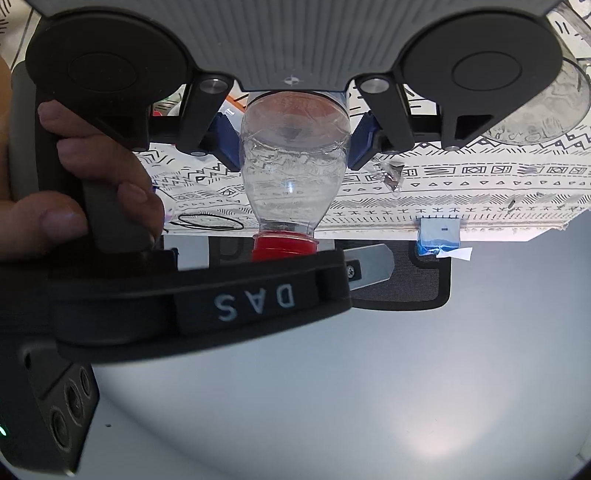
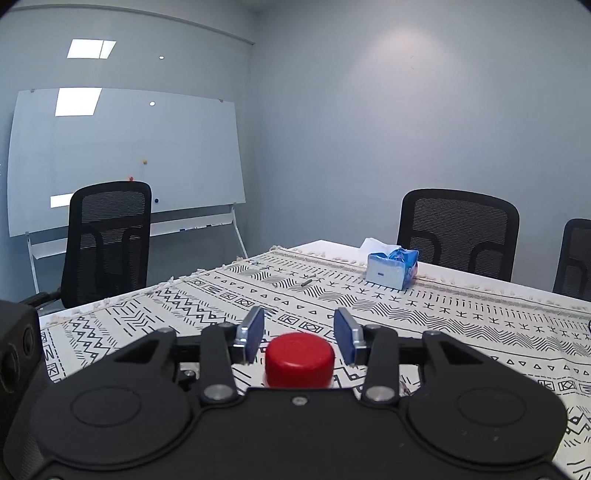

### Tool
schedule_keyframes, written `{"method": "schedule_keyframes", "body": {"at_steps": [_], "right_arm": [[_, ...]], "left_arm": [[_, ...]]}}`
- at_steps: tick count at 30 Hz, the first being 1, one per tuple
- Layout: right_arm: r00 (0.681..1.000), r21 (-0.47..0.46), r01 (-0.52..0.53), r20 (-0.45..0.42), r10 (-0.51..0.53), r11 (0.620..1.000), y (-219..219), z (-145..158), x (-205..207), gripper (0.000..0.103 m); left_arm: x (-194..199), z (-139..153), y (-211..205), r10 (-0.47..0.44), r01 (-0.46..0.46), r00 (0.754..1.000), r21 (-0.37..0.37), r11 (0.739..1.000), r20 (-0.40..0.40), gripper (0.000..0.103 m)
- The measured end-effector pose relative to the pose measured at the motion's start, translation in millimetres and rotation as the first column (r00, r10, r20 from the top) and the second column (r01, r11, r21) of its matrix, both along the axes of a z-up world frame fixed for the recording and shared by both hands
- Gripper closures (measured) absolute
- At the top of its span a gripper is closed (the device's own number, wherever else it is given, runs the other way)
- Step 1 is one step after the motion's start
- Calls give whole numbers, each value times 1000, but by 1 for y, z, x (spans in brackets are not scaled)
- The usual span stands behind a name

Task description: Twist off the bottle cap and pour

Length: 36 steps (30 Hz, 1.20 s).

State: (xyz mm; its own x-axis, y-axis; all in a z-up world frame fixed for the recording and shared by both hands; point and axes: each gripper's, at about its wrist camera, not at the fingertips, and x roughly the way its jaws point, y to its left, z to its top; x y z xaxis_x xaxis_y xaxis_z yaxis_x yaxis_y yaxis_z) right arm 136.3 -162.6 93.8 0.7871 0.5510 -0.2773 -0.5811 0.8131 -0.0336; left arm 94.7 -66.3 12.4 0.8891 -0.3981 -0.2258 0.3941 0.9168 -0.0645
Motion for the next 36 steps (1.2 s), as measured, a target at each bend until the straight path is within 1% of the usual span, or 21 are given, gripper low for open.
{"method": "schedule_keyframes", "body": {"at_steps": [5,9,13,14,17,19,22,24,26,27,29,31,36], "right_arm": [[1000,-18,-3,3,3,1000,2,0,-2,69],[998,-25,-60,28,61,998,-3,-2,-1,69],[995,-15,-90,41,90,996,-6,-4,1,69],[995,-15,-91,42,91,996,-6,-4,0,69],[995,-15,-93,46,93,996,-5,-4,-1,69],[994,-15,-94,49,95,995,-5,-4,-2,69],[994,-23,-96,56,97,995,-5,-4,-3,69],[993,-34,-99,53,101,994,-6,-4,-2,68],[994,-44,-99,46,101,994,-7,-4,-2,67],[996,-43,-83,32,84,996,-6,-3,-2,64],[1000,-46,-4,2,4,999,0,-2,-5,63],[999,-46,45,-4,-46,998,4,-1,-9,63],[995,-51,105,4,-105,993,7,-3,-14,62]], "left_arm": [[-1,0,-1,0,0,1000,-2,1000,11,44],[0,0,0,-2,3,1000,-6,1000,15,44],[-1,-1,-2,2,-2,1000,-4,1000,25,44],[-1,-1,-4,4,-4,999,10,1000,35,44],[-5,-7,-11,10,-17,996,83,996,91,44],[-6,-8,-12,8,-18,994,101,995,106,44],[-1,-6,-11,-5,-3,996,95,996,90,44],[3,-5,-9,-9,3,997,74,997,75,44],[6,-5,-8,2,-6,997,59,998,78,44],[7,-6,-8,5,-9,997,51,999,77,44],[10,-5,-9,6,-9,998,45,999,69,44],[14,-6,-9,5,-7,998,31,999,64,44],[19,-8,-14,17,-19,997,26,999,79,44]]}}
